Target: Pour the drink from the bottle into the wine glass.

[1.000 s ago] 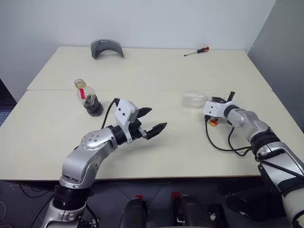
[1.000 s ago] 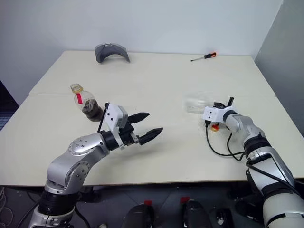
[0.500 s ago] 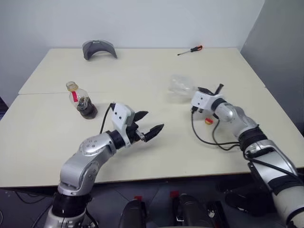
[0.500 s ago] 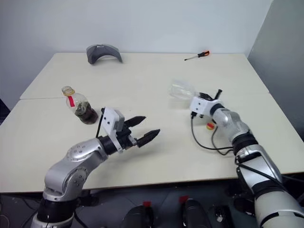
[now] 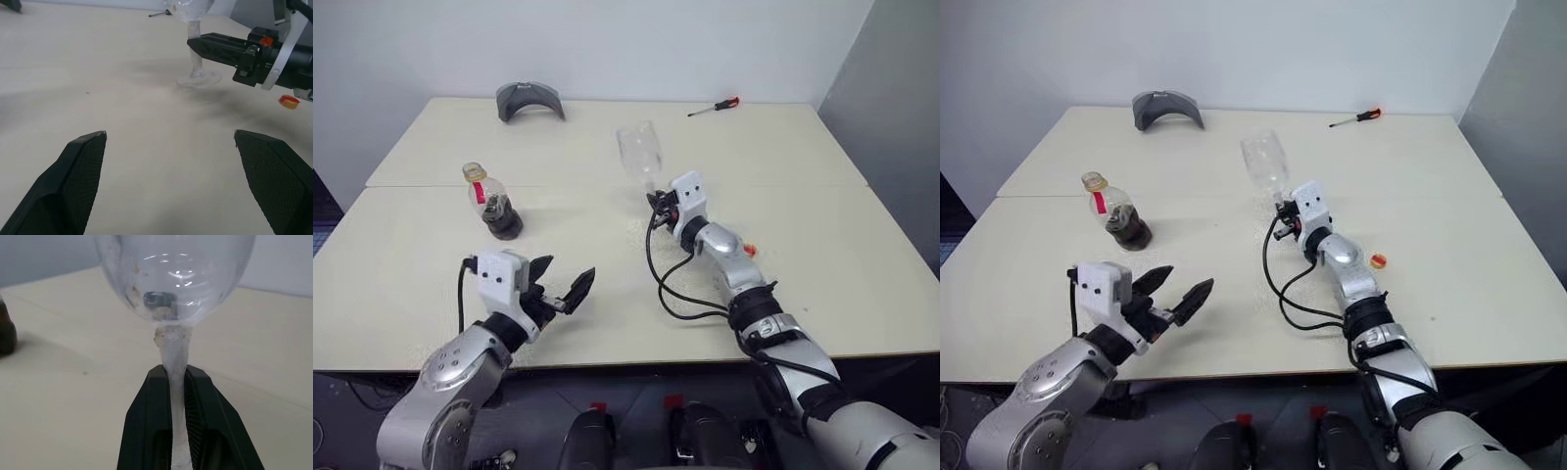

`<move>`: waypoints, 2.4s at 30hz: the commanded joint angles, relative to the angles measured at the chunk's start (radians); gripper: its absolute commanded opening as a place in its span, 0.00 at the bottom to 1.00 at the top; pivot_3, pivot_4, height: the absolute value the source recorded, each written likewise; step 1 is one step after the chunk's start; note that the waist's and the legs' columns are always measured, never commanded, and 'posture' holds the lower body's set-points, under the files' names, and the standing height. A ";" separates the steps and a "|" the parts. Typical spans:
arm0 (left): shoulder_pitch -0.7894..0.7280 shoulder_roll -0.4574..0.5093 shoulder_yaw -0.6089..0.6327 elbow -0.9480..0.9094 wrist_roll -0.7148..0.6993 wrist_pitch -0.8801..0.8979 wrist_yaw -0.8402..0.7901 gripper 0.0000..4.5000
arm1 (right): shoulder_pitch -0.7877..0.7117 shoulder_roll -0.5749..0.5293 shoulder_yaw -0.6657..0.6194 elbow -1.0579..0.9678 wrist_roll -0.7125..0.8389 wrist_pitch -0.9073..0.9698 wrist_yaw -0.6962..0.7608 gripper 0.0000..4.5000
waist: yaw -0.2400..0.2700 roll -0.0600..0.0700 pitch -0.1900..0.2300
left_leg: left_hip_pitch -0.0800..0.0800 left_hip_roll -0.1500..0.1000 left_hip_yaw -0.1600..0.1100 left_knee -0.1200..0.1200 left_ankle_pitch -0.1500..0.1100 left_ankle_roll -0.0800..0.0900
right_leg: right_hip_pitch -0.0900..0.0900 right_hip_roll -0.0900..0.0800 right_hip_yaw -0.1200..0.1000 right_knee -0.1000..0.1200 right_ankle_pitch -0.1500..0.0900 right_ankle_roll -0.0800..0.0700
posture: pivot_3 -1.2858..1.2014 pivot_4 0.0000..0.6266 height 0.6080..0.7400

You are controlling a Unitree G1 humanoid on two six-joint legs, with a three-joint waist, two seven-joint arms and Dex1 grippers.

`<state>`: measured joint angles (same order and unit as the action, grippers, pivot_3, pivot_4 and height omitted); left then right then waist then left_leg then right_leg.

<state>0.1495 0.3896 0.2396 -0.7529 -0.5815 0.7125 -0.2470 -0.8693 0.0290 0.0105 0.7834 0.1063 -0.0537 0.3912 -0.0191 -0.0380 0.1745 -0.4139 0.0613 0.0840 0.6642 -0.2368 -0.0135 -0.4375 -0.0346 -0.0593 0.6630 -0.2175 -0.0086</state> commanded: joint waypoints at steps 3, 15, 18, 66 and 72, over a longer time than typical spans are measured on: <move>0.042 -0.021 0.016 -0.092 0.002 -0.020 0.048 1.00 | -0.016 0.054 -0.054 -0.001 0.062 -0.020 -0.018 0.02 | 0.000 0.000 0.000 | 0.000 0.001 -0.001 0.000 0.000 0.000 | 0.000 0.001 -0.001 0.000 0.000 -0.001 | 0.52 0.24 1.00; 0.000 -0.029 -0.014 -0.089 -0.029 -0.027 0.046 1.00 | 0.034 0.053 -0.011 0.048 -0.028 -0.082 -0.091 0.02 | -0.001 0.000 0.000 | -0.001 0.000 0.000 -0.001 0.000 0.000 | -0.001 0.001 -0.001 -0.001 0.000 -0.001 | 0.52 0.24 1.00; 0.014 -0.035 -0.001 -0.085 -0.036 -0.042 0.040 1.00 | 0.046 0.044 -0.009 0.048 -0.036 -0.084 -0.100 0.02 | -0.003 0.000 0.000 | -0.001 0.000 -0.001 -0.001 0.000 0.000 | -0.001 0.001 -0.001 -0.001 0.000 -0.001 | 0.52 0.24 1.00; -0.015 -0.027 -0.031 -0.119 -0.053 -0.025 0.115 1.00 | -0.016 0.079 0.051 0.054 -0.085 0.040 -0.094 0.33 | -0.009 0.003 -0.001 | 0.011 0.001 0.000 -0.021 -0.004 -0.006 | 0.012 0.000 -0.005 -0.018 -0.006 -0.004 | 0.52 0.24 1.00; -0.019 -0.025 -0.033 -0.113 -0.051 -0.027 0.113 1.00 | 0.006 0.064 0.051 0.021 -0.082 0.048 -0.081 0.77 | -0.009 0.003 -0.001 | 0.012 0.002 -0.001 -0.020 -0.004 -0.006 | 0.012 0.000 -0.005 -0.017 -0.006 -0.004 | 0.52 0.24 1.00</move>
<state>0.1441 0.3576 0.2040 -0.8230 -0.6243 0.6917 -0.1382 -0.8702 0.0953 0.0618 0.8541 0.0215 0.0091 0.3015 -0.0281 -0.0349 0.1734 -0.4023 0.0630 0.0833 0.6440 -0.2406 -0.0190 -0.4257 -0.0343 -0.0647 0.6454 -0.2236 -0.0123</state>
